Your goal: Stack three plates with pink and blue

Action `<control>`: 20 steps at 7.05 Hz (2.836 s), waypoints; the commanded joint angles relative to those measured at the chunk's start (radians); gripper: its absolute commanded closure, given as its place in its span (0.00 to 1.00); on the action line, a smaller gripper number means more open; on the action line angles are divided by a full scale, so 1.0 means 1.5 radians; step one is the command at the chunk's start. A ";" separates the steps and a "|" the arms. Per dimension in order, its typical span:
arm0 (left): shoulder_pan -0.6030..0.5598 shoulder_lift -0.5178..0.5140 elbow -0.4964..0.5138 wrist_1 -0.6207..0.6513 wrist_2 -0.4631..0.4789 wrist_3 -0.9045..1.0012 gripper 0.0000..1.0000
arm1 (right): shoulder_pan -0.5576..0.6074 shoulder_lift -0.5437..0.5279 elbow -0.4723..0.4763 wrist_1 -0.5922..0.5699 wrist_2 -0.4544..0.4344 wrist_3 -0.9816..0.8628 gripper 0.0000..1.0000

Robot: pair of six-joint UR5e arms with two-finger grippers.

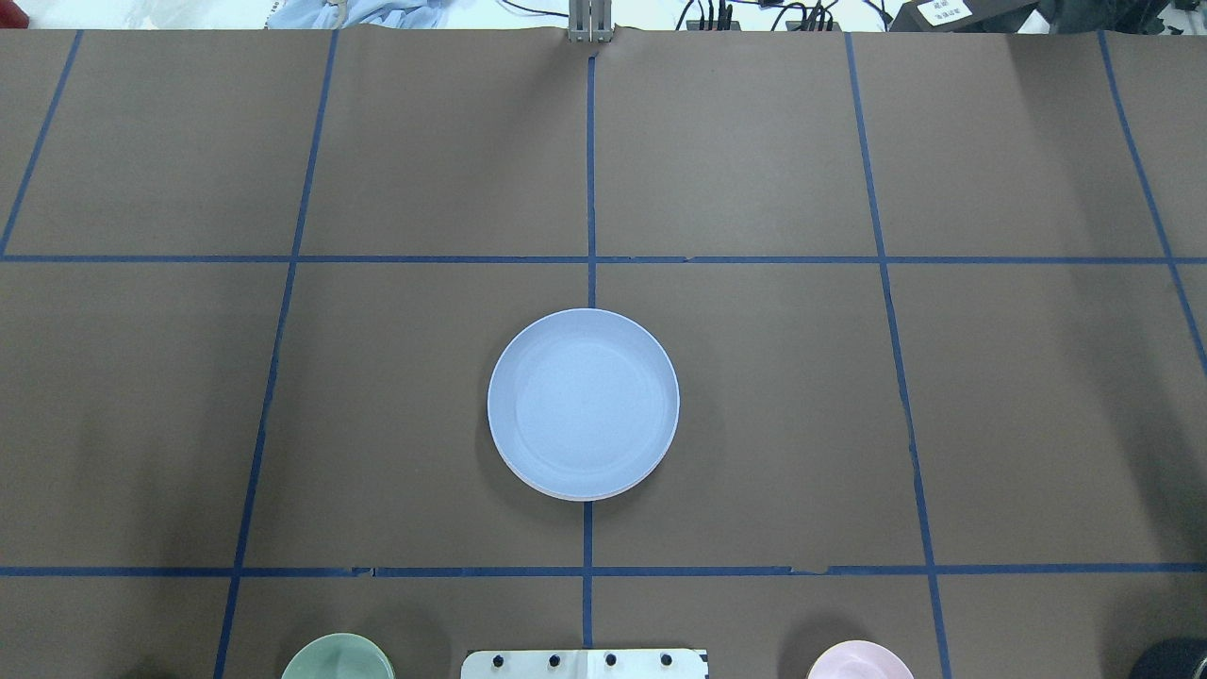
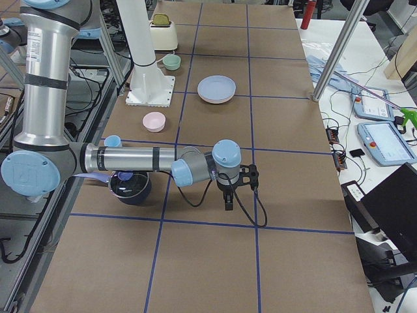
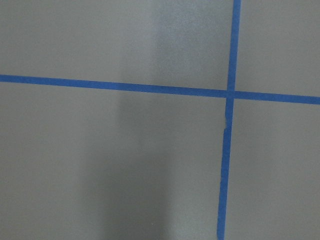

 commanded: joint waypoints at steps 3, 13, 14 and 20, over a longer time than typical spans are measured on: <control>-0.004 0.000 0.001 0.002 -0.004 0.004 0.00 | 0.001 0.000 -0.002 -0.003 -0.003 -0.004 0.00; -0.008 0.019 -0.017 0.003 0.000 0.004 0.00 | -0.001 0.017 -0.017 -0.007 -0.005 -0.002 0.00; -0.008 0.019 -0.017 0.003 0.000 0.004 0.00 | -0.001 0.017 -0.015 -0.007 -0.004 -0.003 0.00; -0.007 0.009 -0.019 0.003 -0.005 0.004 0.00 | -0.002 0.033 -0.029 -0.007 -0.013 -0.002 0.00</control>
